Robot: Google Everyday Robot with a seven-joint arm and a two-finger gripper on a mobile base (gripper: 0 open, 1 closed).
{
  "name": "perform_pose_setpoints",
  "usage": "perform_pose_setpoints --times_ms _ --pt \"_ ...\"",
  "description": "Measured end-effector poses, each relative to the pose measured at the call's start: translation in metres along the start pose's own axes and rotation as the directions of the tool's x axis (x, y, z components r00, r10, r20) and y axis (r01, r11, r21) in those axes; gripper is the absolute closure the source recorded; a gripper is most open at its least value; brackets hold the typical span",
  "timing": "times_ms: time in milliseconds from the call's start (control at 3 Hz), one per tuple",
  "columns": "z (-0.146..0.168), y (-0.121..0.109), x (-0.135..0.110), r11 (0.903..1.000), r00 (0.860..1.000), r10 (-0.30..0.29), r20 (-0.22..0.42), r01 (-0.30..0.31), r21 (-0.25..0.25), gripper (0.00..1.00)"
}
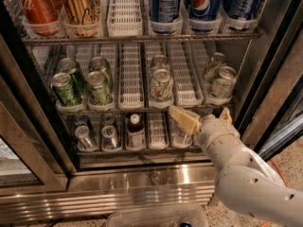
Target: Pick 7up can from middle shelf of fridge
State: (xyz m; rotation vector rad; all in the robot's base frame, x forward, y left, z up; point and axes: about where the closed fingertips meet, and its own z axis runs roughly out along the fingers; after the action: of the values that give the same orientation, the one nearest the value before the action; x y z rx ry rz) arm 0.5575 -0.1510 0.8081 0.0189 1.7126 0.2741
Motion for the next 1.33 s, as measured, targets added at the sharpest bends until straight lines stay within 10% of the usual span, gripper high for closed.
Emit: perform_pose_setpoints --times_ms 1333 --pt "0.009 -0.024 -0.002 0.9766 0.99 -0.123 0.067 0.109 0.185 0.0"
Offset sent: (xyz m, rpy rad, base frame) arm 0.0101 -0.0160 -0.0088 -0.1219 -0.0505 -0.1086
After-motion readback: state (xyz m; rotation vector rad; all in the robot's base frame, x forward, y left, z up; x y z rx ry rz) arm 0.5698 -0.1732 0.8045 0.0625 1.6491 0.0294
